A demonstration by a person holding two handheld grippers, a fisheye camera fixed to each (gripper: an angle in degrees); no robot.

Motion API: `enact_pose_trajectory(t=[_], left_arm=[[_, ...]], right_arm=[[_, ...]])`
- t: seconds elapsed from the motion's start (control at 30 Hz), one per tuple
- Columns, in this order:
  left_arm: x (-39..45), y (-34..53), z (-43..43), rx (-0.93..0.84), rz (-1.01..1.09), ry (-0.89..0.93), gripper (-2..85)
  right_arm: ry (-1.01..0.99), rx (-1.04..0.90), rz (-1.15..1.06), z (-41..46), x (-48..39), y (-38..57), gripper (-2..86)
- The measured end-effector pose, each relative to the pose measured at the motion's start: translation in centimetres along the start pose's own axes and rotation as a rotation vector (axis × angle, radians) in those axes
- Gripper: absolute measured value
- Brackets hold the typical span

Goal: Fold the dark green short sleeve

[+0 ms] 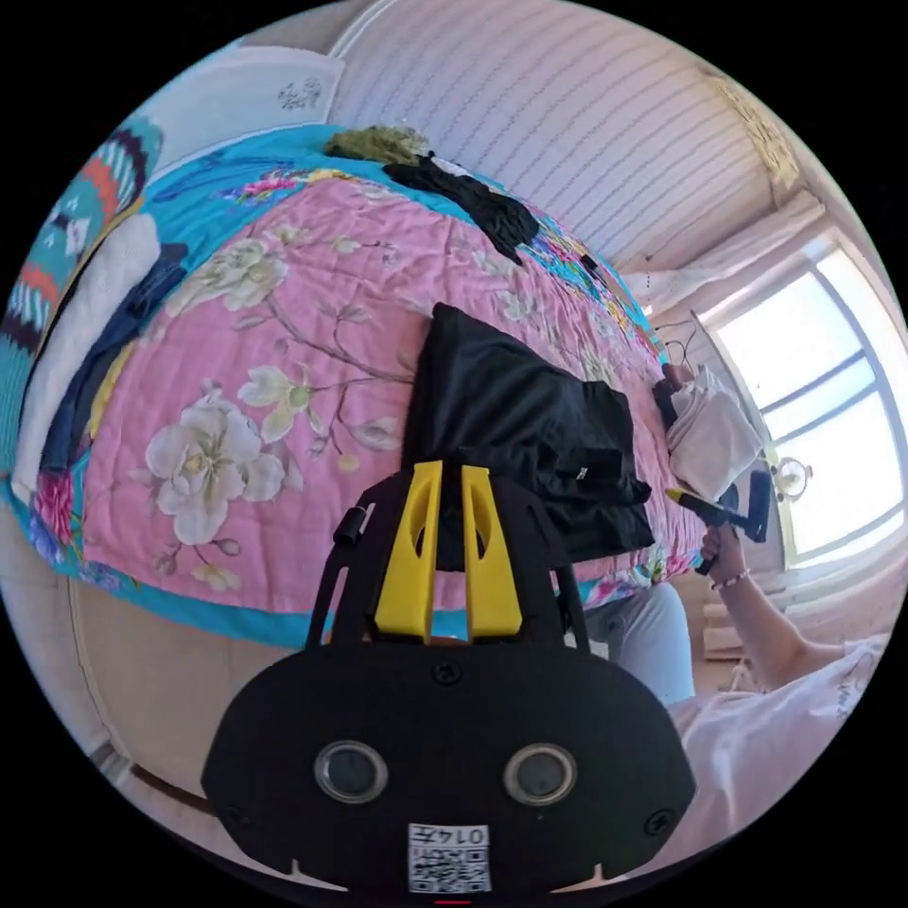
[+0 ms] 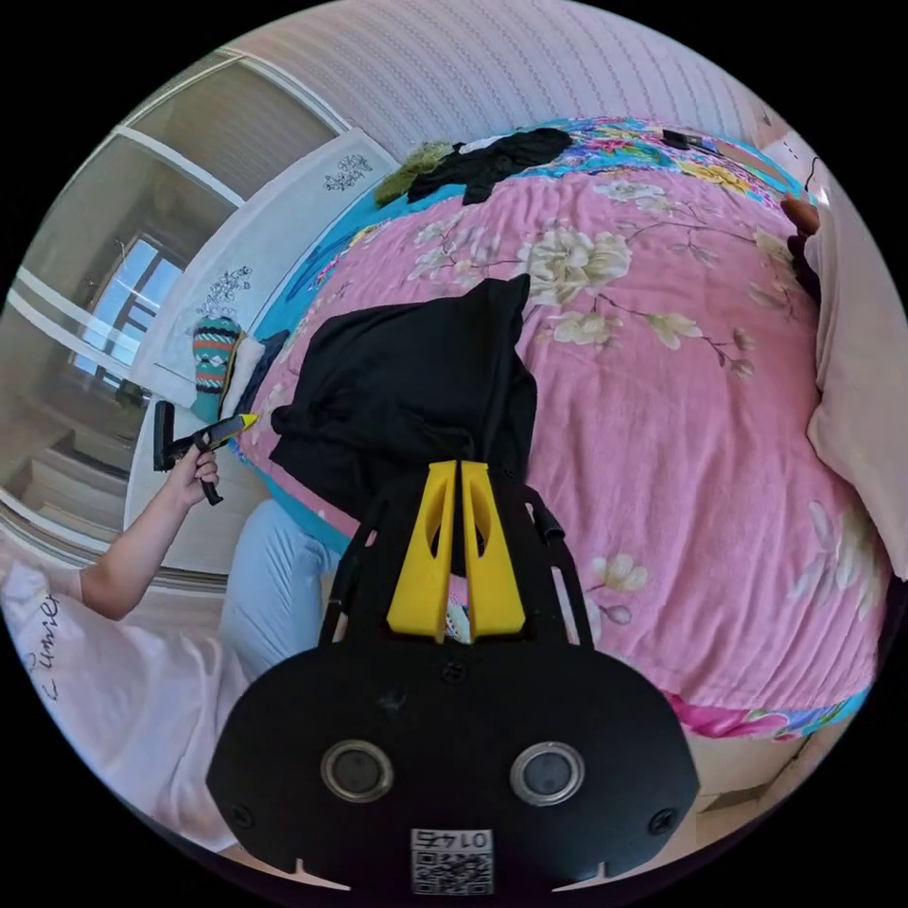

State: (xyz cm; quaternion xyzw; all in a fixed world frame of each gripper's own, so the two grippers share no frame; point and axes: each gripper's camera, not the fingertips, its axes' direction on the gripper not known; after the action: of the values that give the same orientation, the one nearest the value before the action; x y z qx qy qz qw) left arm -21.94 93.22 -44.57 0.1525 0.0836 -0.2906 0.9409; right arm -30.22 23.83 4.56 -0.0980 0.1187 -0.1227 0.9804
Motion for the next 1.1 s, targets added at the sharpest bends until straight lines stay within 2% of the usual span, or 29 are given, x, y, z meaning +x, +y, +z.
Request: enact_pose_trajectory(t=[0.13,0.27,0.4,0.57,0.67,0.8,0.9,1.03,1.07,1.1], left_arm=[[4.8,-2.1,4.9,-0.093,0.074,-0.013,8.6],[5.9,-1.5,8.4,-0.236,0.106,-0.084,6.4],[6.1,1.9,5.1,-0.183,0.150,0.058,2.8],[5.4,6.8,1.6,-0.219,0.159,0.078,4.6],[4.0,7.7,-1.0,-0.224,0.125,0.073,6.3],[2.3,3.4,-3.4,-0.090,0.104,-0.069,6.2],[1.1,-1.7,-2.7,0.014,0.039,-0.091,6.5],[-0.3,-7.2,0.9,0.031,-0.052,-0.076,6.5],[-0.5,-7.7,1.6,0.012,-0.064,-0.082,6.3],[-1.0,-8.4,3.0,-0.034,-0.080,-0.113,6.0]], right_arm=[[-0.030,-0.089,-0.063,4.1,-2.5,-2.9,4.5],[-0.073,-0.222,-0.034,8.8,-2.5,-3.4,6.2],[-0.156,-0.258,-0.146,8.4,-3.4,0.4,2.0],[-0.133,-0.371,-0.223,7.3,-3.1,5.7,3.2],[-0.128,-0.320,-0.175,5.2,-1.2,6.4,5.4],[-0.066,-0.098,-0.063,1.7,2.3,3.3,6.6],[-0.032,0.022,0.060,1.5,5.1,-0.2,8.8],[-0.143,0.048,0.255,4.2,9.3,-3.0,10.8],[-0.211,0.019,0.295,5.3,10.6,-3.3,10.0],[-0.256,0.007,0.296,5.9,11.4,-3.4,5.3]])
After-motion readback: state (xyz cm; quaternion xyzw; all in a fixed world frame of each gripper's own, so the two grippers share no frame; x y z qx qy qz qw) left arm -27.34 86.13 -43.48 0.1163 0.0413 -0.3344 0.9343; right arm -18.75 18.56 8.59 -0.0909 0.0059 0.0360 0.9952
